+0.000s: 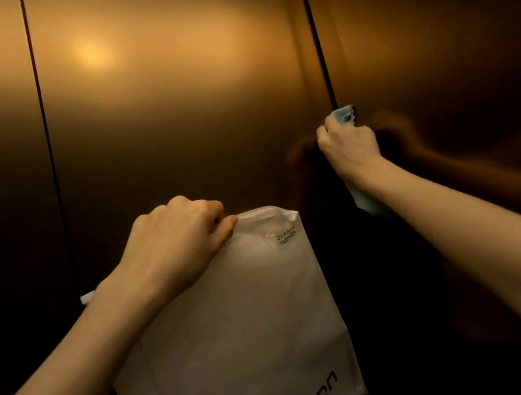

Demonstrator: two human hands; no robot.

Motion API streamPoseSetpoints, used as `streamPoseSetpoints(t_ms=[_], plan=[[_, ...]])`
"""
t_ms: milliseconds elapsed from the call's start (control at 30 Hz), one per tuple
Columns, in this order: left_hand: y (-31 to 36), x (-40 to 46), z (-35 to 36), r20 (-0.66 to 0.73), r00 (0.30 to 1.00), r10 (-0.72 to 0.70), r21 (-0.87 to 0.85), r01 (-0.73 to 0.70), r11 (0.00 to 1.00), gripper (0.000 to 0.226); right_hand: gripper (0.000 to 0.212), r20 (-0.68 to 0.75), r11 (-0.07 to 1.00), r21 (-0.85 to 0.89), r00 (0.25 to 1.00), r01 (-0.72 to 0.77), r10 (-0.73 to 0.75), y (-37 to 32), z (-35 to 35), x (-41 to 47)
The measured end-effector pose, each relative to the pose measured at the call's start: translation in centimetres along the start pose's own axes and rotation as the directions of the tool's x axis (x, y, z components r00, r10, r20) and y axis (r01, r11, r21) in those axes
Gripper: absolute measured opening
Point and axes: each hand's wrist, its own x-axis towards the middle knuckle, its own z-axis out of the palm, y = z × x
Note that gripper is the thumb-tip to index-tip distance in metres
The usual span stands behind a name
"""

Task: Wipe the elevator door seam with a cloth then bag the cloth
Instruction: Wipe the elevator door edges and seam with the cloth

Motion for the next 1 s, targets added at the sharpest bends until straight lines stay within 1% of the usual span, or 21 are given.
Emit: streamPoseSetpoints(t_ms=[33,100,167,233,433,567,667,767,833,900,1000], plan=[[0.0,0.3,-0.1,-0.013,1.0,0.007,-0.008,-0.007,1.0,0.031,0.024,0.011,0.995,0.09,0.999,-0.05,0.049,-0.3,0.3,-0.2],[-0.1,0.8,-0.5,-0.016,1.0,0.019,-0.008,-0.019,1.0,0.032,0.033,0.023,0.951,0.253,0.984,-0.175,0.175,-1.0,0.6,-0.9],[-0.2,1.2,-1.0,-0.007,0.999,0.036,0.028,-0.036,0.999,0.034,0.045,0.02,0.925,0.299,0.971,-0.235,0.24,-1.6,1.2,-1.4],[-0.6,1.4,-1.4,-0.011,0.998,0.055,0.077,-0.054,0.996,0.035,0.054,0.013,0.926,0.297,0.971,-0.232,0.239,-2.1,1.9,-1.6],[-1.6,2.2,-1.4,-0.027,0.997,0.066,0.175,-0.06,0.983,0.036,0.061,0.036,0.895,0.409,0.983,-0.178,0.179,-2.0,3.3,-1.0],[-1.9,3.0,-0.6,-0.022,0.998,0.059,0.179,-0.055,0.982,0.036,0.062,0.021,0.855,0.495,0.986,-0.156,0.167,-1.3,3.8,0.8],[-2.2,4.1,-0.5,-0.034,0.998,0.053,0.176,-0.046,0.983,0.037,0.062,-0.002,0.84,0.526,0.987,-0.136,0.161,-0.3,3.0,3.8],[-2.3,5.2,-0.6,-0.063,0.996,0.058,0.174,-0.047,0.984,0.037,0.059,-0.035,0.794,0.594,0.982,-0.128,0.185,0.3,1.7,6.5],[-2.4,5.8,-0.6,-0.089,0.994,0.058,0.172,-0.042,0.984,0.036,0.055,-0.091,0.805,0.581,0.974,-0.119,0.209,0.3,1.3,7.0],[-2.6,6.2,-0.7,-0.108,0.993,0.053,0.17,-0.034,0.985,0.035,0.061,-0.148,0.867,0.485,0.968,-0.11,0.205,0.0,1.4,6.5],[-2.8,6.7,-0.8,-0.128,0.99,0.064,0.186,-0.039,0.982,0.034,0.072,-0.177,0.942,0.311,0.967,-0.124,0.185,-0.1,1.9,6.3]])
